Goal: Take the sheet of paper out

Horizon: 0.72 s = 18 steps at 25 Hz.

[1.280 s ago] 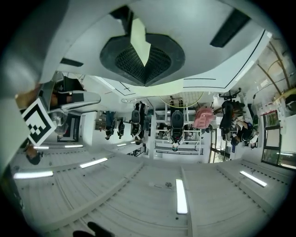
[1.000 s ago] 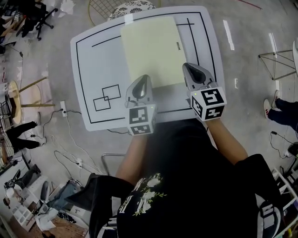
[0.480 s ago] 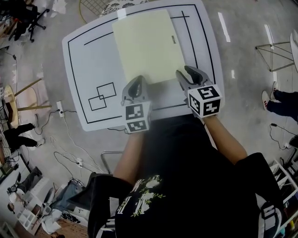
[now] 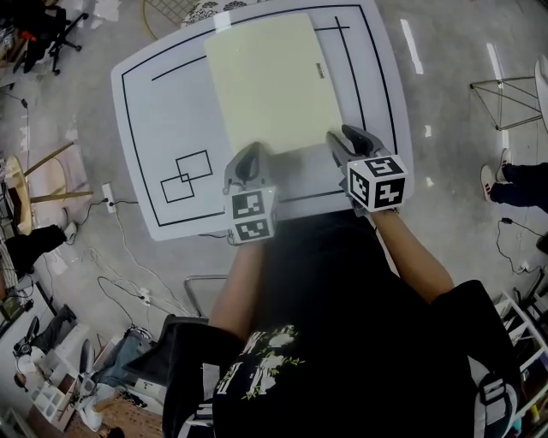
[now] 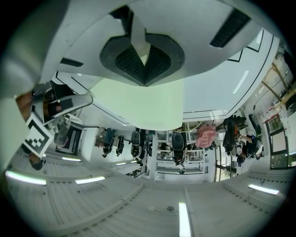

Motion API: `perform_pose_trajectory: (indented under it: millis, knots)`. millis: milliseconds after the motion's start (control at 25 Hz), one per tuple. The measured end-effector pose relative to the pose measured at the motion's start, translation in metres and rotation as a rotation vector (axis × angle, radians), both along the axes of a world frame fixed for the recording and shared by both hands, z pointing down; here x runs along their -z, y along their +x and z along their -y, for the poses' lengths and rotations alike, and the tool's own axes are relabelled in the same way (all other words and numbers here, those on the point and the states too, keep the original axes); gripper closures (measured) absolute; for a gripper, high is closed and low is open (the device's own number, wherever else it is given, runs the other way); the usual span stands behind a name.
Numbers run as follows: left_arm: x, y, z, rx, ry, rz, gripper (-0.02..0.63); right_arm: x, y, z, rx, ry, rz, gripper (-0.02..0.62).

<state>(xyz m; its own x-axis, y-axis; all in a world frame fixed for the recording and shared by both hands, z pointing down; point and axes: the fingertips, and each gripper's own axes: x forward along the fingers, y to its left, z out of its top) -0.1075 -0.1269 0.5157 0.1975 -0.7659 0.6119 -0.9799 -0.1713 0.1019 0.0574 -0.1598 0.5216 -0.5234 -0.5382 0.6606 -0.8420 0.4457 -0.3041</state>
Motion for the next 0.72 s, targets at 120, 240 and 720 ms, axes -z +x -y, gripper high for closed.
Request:
perform_pose_trajectory:
  millis: [120,240,720]
  knots:
    - [-0.0034,0.0011,-0.0006,0.003,-0.01,-0.01,0.606,-0.0005,0.0016,-0.0006,-0.006,0.0,-0.001,0.456]
    - [-0.0075,0.001,-0.0006,0.016,-0.027,-0.036,0.606,-0.0008,0.0013,-0.0006,-0.01,-0.016,0.005,0.457]
    - [-0.0102,0.0034,-0.0005,0.001,-0.009,0.005,0.606,-0.0007,0.0017,0.0012,-0.084,-0.183,0.13,0.459]
